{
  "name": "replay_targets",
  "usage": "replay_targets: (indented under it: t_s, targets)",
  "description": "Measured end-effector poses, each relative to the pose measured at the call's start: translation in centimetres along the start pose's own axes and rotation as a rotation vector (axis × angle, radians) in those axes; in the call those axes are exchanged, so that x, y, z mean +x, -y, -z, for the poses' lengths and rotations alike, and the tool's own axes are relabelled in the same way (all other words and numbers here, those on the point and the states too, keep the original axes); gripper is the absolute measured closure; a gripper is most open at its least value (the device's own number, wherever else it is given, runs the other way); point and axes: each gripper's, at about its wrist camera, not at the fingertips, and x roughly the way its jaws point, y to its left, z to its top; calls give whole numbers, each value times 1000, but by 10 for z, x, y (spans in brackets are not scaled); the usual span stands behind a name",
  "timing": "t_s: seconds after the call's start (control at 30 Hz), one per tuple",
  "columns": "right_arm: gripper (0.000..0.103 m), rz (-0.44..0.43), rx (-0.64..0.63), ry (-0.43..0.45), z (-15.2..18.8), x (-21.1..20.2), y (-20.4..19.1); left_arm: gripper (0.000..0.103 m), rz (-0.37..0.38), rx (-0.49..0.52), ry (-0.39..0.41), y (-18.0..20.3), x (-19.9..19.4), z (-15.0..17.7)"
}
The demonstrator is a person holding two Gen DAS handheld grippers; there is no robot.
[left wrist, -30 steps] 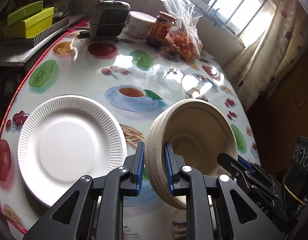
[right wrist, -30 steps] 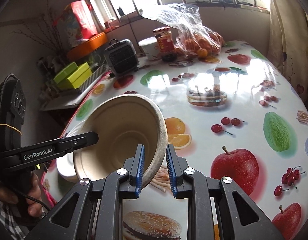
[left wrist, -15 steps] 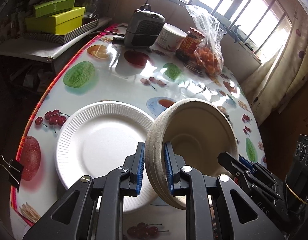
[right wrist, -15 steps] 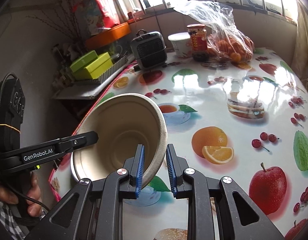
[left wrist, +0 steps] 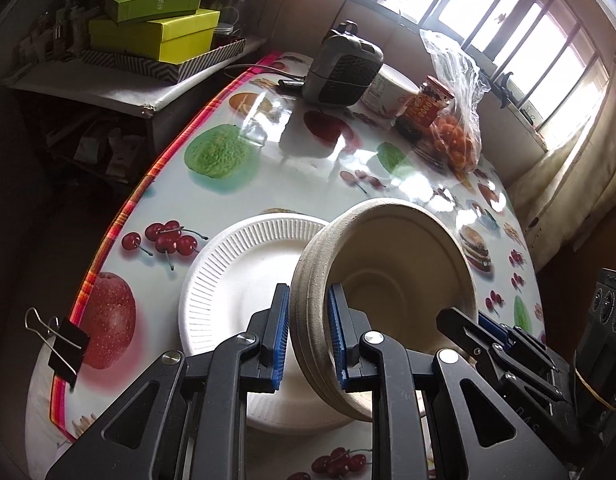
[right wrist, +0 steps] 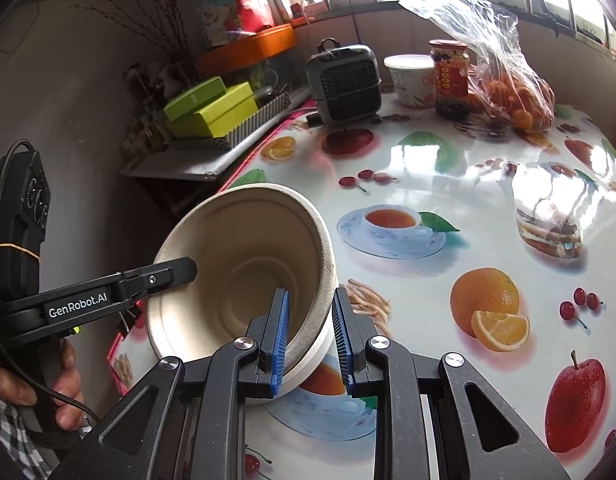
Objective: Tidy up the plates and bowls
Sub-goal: 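Carry the nested bowls over the white plate stack with both tools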
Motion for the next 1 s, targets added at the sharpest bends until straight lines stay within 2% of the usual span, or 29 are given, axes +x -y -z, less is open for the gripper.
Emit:
replay_targets:
  t_s: [0.47,1.0]
  targets:
    - [82,-34,-28,-46,-10,29,-18,83,-49,-39,-22,-28,8,-4]
    - [81,-34,-20,-62,-9,35,-19,83,-49,-44,-34,-33,14,-4]
